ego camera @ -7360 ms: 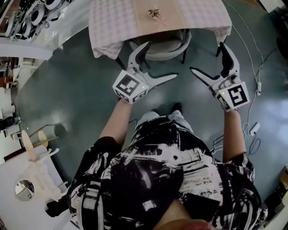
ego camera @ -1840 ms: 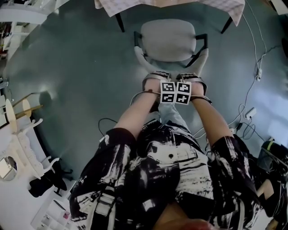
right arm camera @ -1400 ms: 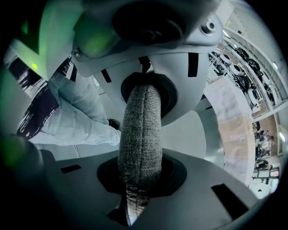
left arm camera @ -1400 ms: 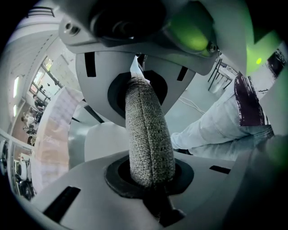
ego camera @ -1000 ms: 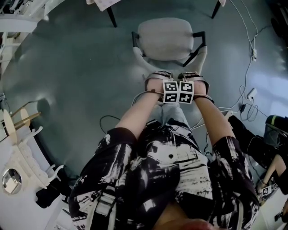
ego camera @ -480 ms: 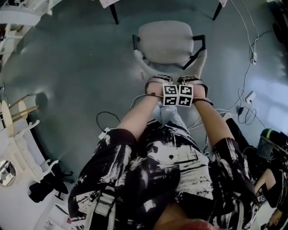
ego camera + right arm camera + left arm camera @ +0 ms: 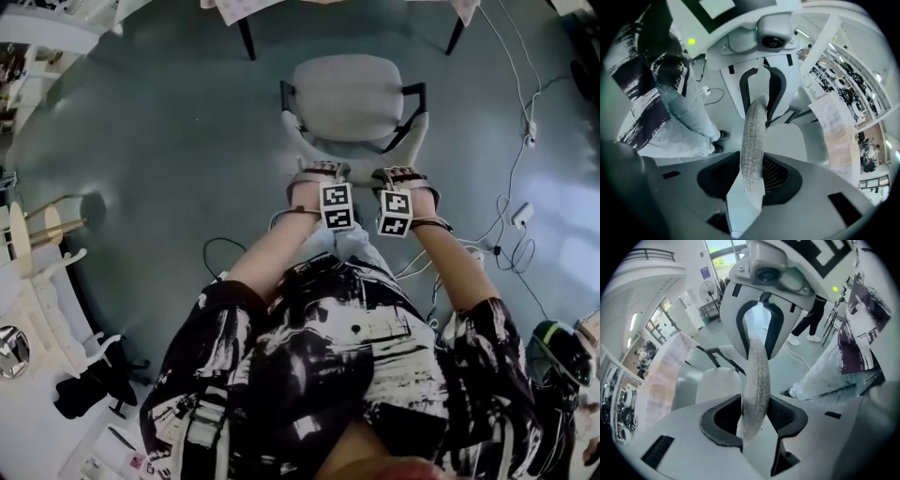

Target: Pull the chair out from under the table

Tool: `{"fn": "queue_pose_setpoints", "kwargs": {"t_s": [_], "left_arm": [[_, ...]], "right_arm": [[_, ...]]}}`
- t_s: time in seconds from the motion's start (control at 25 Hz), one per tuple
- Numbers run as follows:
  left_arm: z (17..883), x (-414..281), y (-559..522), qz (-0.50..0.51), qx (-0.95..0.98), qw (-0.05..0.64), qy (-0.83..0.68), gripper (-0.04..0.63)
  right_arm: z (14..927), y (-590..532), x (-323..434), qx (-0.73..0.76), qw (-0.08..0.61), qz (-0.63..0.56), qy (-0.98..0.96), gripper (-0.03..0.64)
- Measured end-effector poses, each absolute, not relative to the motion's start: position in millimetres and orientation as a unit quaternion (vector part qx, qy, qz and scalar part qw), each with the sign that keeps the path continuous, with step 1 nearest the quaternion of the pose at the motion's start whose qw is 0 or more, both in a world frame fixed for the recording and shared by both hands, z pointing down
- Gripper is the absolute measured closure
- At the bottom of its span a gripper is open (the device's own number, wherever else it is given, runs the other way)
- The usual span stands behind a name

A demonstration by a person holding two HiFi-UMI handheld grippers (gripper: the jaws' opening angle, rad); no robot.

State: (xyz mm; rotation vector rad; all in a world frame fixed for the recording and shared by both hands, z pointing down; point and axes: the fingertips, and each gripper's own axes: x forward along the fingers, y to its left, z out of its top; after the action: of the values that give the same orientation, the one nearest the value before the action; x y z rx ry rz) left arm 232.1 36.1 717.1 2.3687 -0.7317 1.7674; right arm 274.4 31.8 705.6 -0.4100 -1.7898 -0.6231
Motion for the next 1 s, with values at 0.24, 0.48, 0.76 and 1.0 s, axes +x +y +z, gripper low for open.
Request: {"fn": "queue_pose_setpoints", "kwargs": {"t_s": [0.24, 0.48, 0.76, 1.0], "left_arm": [[605.2, 196.0, 41.3, 0.487, 0.797, 0.052, -0.354, 0.502], [405.3, 147.9, -17.5, 0.272, 0.809, 0.034, -0.521, 0.537], [216.9, 109.4, -71.4, 0.124, 0.795, -0.084, -0.587, 0.565], [159.6, 106.4, -88.2, 0.065, 0.788, -0.111, -0.602, 0.588]], "right_arm": [[589.3, 15.6, 285.5, -0.109, 0.487, -0.258, -0.827, 0.494], [396.3, -34.0, 246.1, 0.035, 0.277, -0.158, -0.947, 0.495], [179.4, -91.7, 207.6, 0.104, 0.018, -0.101, -0.989, 0.520], [131.0, -103.3, 192.7, 0.120, -0.042, -0.102, -0.987, 0.560]]}}
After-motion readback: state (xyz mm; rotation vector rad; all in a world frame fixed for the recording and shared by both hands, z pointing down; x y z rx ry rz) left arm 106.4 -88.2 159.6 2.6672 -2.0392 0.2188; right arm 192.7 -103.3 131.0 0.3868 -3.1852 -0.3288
